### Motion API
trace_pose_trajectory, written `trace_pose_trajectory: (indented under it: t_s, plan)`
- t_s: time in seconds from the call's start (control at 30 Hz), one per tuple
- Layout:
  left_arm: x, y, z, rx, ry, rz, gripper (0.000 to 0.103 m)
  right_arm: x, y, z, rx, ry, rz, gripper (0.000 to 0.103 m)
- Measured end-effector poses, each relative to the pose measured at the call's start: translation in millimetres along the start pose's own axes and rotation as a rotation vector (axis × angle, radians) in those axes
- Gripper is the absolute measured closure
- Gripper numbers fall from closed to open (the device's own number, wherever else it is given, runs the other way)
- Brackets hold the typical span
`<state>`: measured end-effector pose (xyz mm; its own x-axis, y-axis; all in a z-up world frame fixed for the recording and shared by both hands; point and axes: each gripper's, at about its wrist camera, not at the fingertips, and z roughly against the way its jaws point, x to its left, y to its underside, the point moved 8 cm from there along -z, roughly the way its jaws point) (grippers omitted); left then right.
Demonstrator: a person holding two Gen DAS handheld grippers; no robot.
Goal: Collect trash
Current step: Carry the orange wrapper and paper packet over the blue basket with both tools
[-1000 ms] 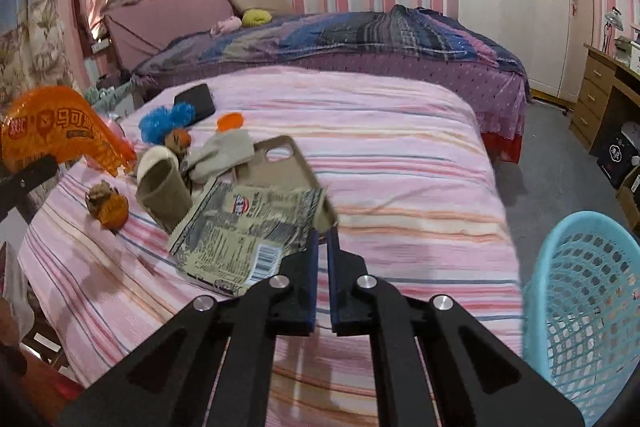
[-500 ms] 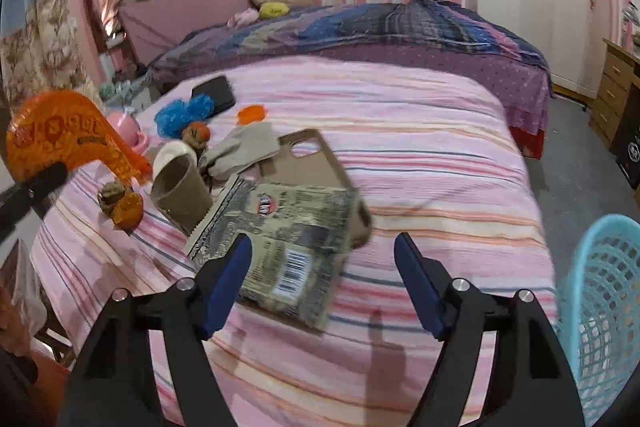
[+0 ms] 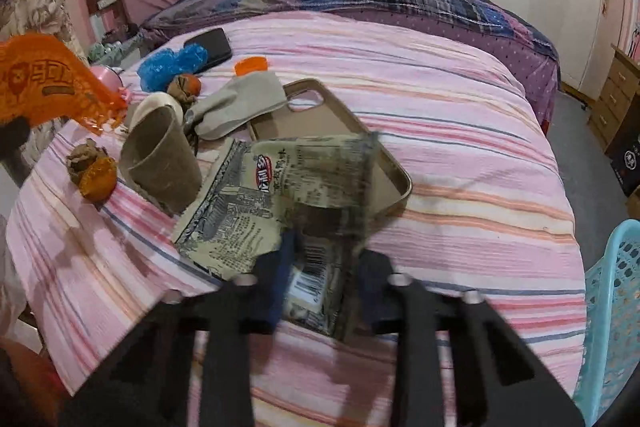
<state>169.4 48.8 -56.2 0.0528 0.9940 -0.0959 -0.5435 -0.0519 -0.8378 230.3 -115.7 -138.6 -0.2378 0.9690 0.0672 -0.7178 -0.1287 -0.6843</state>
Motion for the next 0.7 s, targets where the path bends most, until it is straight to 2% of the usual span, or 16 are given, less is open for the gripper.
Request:
trace_pose_trajectory:
  t_s: [0.1,0.3,0.53,0.7]
  plan:
    - [-3.6,-1.5,2.7,-0.012,-0.003,-0.005,0.103,-2.5,-1.3,12.9,-0.029,-0.022,-0.002,0.095]
    - [-15.2,-6.5,11.3,-0.040,0.017,-0.007,0.103,-23.2,-8.7,55.4,-0.133,-0.065,-0.055,0.097]
    - [-53.6,-11.8,12.0,-0.051,0.083,-0.025,0.103,-64.8,-9.1,92.4,-0.196,-0.032,-0.099,0.099]
    - [-95.4,-13.4,8.0,-0.050,0.116,-0.084,0.103,-108.3,-3.2,125.9,-0.237,0.012,-0.147,0.099]
